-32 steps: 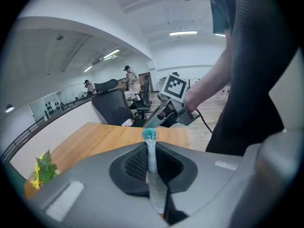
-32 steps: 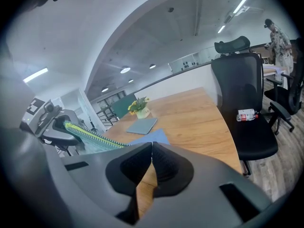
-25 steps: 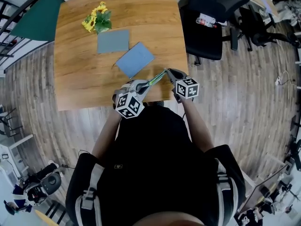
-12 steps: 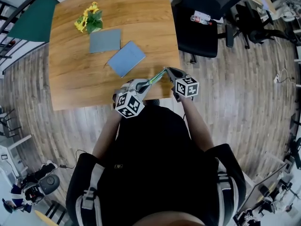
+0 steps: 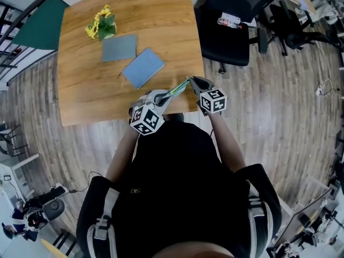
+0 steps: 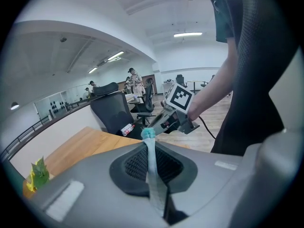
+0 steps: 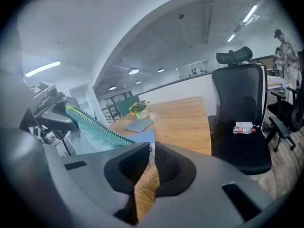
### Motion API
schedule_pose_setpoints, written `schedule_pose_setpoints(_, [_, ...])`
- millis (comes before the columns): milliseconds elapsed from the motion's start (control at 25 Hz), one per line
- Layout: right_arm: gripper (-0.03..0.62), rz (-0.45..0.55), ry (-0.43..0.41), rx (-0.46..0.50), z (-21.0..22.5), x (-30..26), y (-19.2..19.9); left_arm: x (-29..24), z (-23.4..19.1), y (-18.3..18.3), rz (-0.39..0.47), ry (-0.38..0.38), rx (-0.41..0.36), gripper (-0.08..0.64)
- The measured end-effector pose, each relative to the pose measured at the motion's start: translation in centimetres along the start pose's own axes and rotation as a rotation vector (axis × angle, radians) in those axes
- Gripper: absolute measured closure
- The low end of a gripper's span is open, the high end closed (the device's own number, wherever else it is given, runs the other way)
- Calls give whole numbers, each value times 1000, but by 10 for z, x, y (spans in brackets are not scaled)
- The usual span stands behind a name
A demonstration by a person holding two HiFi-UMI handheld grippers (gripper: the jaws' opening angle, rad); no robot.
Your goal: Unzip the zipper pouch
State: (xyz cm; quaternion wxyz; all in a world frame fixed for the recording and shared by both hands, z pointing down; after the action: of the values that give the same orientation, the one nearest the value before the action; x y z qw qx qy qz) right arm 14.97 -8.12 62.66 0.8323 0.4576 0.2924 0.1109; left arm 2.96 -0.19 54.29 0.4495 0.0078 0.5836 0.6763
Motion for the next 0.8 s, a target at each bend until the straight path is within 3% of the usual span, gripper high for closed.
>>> schedule_pose_setpoints(160, [532, -18, -17, 77, -1, 2, 2, 1, 0, -2, -5, -23, -4, 555])
schedule_pose_setpoints(520, [505, -39, -9, 98, -1, 7, 13, 2, 0, -5, -12, -37, 3, 555])
schedule_pose_setpoints(800, [589, -39, -41, 117, -3, 24, 21, -5, -5, -8, -20, -67, 11, 555])
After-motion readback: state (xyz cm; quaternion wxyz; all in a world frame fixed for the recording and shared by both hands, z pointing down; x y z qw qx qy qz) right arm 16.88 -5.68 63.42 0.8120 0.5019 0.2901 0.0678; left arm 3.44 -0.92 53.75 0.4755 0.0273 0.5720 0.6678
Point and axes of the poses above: the fingertips, and each gripper's own axes: x backward along the fingers, z to its right, y out of its underside, the point moved 3 cm from there along x, backward along the fingers, and after that the axes turned 12 degrees about -y, right-handed, at the moved point
